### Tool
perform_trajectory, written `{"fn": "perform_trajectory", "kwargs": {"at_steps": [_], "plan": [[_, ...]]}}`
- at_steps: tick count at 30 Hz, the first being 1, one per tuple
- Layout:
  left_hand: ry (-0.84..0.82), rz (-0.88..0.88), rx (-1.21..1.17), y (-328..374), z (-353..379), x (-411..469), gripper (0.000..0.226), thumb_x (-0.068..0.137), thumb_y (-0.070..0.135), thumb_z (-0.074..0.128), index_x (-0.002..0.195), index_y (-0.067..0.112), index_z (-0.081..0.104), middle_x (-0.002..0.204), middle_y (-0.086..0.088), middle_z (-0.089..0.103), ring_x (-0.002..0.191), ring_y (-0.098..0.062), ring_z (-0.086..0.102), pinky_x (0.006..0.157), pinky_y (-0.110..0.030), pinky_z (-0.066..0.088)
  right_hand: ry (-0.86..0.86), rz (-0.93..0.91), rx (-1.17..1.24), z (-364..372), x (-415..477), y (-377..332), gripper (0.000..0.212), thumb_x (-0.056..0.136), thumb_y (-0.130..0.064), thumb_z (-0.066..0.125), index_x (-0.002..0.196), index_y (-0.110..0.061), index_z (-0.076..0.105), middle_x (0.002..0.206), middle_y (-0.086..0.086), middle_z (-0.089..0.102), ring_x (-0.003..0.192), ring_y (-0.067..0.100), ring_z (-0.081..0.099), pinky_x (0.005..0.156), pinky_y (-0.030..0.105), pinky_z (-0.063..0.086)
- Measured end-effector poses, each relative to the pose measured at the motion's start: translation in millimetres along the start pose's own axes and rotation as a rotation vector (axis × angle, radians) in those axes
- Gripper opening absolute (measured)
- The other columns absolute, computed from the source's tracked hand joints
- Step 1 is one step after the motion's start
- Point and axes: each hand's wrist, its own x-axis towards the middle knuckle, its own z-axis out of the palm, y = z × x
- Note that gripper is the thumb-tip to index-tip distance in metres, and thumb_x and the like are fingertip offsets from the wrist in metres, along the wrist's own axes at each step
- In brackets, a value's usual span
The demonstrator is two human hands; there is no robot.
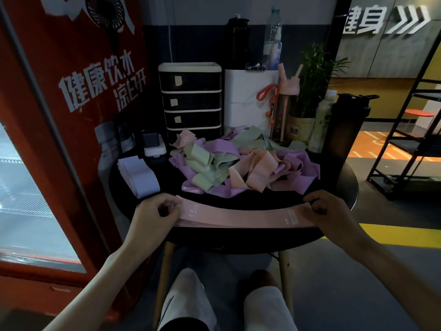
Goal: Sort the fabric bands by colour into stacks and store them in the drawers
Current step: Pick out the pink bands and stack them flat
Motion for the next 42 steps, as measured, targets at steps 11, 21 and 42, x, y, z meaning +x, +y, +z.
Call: {"fn": "perform_trajectory", "kwargs": {"at_steps": [11,21,42], "plan": [[-0.003,0.057,0.048,-5,5,-7,0.021,0.083,0.004,0.072,0.083,0.025,0.072,0.076,0.006,0.067,0.080,-0.006,0.063,0.067,-0.009,0.044,0.045,-0.068,-0.075,4,2,7,0.010,0.090,-0.008,0.066,0.097,-0.014,0.061,0.071,0.008,0.057,0.064,0.018,0.053,0.054,0.025,0.038],[-0.146,0.133,0.119,-11,2,-2,0.016,0.081,0.027,0.074,0.089,0.038,0.067,0.106,0.017,0.050,0.104,-0.001,0.051,0.085,-0.006,0.034,0.015,-0.123,-0.188,1,2,13,0.018,0.088,-0.014,0.069,0.103,-0.018,0.058,0.093,0.002,0.052,0.077,0.011,0.050,0.061,0.014,0.037],[-0.410,0.237,0.153,-13,-5,26,0.038,0.069,0.076,0.061,0.091,0.046,0.070,0.117,0.032,0.053,0.120,0.001,0.045,0.105,-0.030,0.034,-0.169,-0.290,-0.280,-1,10,7,0.008,0.083,-0.043,0.065,0.090,-0.044,0.060,0.101,-0.018,0.056,0.100,0.009,0.054,0.082,0.027,0.047]]}}
